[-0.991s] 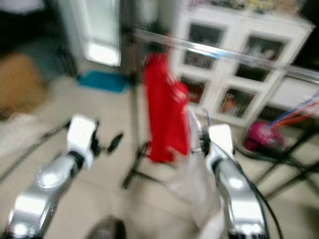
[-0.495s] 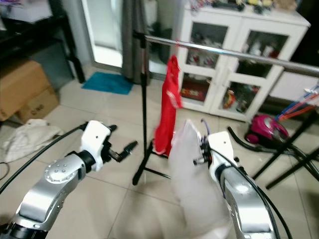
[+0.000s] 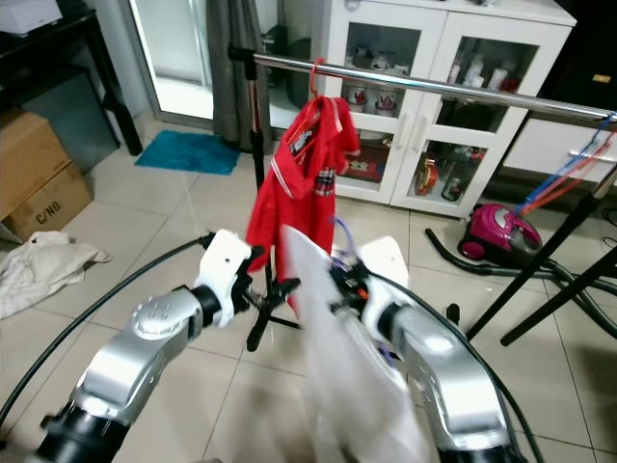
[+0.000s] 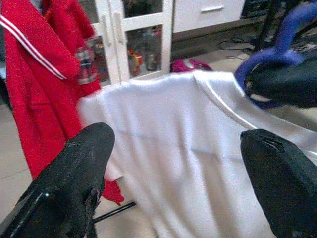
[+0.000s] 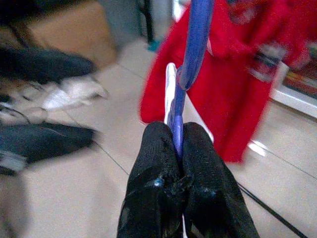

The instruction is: Hang hanger

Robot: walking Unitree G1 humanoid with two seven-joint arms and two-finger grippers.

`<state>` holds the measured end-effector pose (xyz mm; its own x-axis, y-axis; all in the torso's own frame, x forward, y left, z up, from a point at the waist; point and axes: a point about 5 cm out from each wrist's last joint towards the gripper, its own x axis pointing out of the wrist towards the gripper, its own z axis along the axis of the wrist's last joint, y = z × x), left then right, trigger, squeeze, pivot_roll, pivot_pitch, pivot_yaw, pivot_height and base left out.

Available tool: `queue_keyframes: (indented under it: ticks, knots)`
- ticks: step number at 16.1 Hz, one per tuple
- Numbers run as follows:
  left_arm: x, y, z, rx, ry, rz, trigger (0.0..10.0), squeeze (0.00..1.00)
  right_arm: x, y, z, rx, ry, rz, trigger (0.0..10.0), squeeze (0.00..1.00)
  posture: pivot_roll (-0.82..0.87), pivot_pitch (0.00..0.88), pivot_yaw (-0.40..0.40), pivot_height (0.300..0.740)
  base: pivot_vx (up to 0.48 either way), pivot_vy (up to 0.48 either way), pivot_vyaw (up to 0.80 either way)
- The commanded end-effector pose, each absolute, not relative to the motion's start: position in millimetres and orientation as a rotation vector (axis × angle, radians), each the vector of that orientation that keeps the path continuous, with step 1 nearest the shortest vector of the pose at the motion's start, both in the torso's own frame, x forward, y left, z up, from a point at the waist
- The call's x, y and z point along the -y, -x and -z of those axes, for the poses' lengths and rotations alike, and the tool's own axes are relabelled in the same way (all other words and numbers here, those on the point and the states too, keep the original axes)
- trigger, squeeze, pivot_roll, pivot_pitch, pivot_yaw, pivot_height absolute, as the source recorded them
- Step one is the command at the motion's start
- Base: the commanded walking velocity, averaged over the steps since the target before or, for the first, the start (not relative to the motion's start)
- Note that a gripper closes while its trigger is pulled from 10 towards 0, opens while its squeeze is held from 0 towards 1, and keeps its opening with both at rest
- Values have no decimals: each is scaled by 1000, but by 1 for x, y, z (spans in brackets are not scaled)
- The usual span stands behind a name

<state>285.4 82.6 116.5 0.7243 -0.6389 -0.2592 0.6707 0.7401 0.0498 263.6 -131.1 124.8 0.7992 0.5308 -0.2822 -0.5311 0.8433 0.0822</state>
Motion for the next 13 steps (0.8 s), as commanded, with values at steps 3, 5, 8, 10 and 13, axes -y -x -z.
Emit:
queue_keyframes:
  ticks: [3, 5, 8, 10, 13]
  knots:
    - [-79, -294, -121, -216, -142, 701, 10000, 0, 116, -267, -152, -213, -79, -642, 10000, 0, 43, 0, -22, 740, 0, 0, 0]
    - [-82, -298, -121, -199, -101, 657, 8392, 0, 111, -267, -159, -188, -119, -672, 10000, 0, 50, 0, -29, 740, 0, 0, 0]
    - [-90, -306, -121, -189, -109, 597, 0, 0, 106, -265, -168, -167, -154, -729, 10000, 0, 54, 0, -34, 740, 0, 0, 0]
    - [-93, -308, -124, -168, -98, 579, 0, 0, 106, -265, -169, -168, -154, -736, 10000, 0, 54, 0, -35, 740, 0, 0, 0]
    - [-92, -309, -122, -166, -89, 583, 0, 0, 106, -265, -170, -168, -156, -737, 10000, 0, 51, 0, -36, 740, 0, 0, 0]
